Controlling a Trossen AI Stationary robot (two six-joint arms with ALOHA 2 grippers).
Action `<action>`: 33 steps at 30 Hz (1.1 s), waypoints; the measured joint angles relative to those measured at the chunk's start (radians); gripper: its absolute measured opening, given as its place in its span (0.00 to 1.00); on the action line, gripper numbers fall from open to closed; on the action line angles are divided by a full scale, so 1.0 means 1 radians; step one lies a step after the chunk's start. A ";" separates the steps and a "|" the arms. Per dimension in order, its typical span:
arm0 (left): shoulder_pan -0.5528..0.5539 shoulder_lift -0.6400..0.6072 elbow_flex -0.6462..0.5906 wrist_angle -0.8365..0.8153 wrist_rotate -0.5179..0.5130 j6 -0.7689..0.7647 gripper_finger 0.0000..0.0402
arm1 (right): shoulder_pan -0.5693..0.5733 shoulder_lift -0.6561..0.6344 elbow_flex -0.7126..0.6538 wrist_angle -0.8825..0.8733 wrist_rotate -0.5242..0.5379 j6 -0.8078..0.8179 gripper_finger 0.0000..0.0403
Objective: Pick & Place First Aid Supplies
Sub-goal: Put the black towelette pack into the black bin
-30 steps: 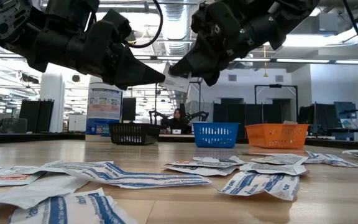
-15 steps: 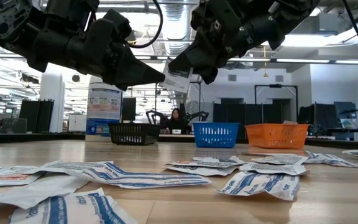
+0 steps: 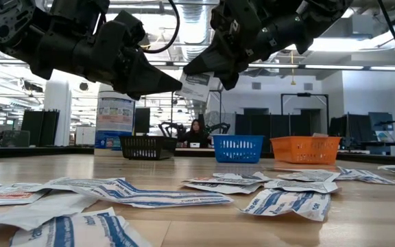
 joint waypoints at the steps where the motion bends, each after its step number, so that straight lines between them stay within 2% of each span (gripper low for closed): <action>1: 0.000 0.000 0.000 0.000 0.000 0.000 0.01 | 0.000 0.000 0.000 -0.001 0.000 0.000 0.01; 8: 0.000 0.000 0.000 0.000 0.000 0.000 0.01 | 0.000 0.000 0.000 -0.011 0.003 -0.007 0.06; 11: 0.000 0.000 0.000 0.000 -0.031 0.000 0.01 | 0.000 0.000 0.000 -0.016 0.050 -0.007 0.11; 18: 0.001 0.000 -0.013 0.000 -0.192 -0.008 0.01 | 0.001 0.000 0.000 -0.153 0.305 -0.007 0.21; 20: 0.000 0.000 -0.022 -0.001 -0.239 -0.008 0.01 | -0.002 0.000 0.000 -0.193 0.348 -0.007 0.23; 27: 0.044 0.000 -0.029 -0.001 -0.572 0.035 0.01 | 0.000 0.000 0.000 -0.246 0.342 -0.007 0.29; 30: 0.114 0.000 -0.029 -0.040 -0.612 -0.006 0.01 | 0.002 0.000 0.000 -0.247 0.342 -0.007 0.30; 33: 0.200 0.000 -0.029 -0.117 -0.600 -0.153 0.01 | 0.001 0.000 0.000 -0.247 0.342 -0.007 0.30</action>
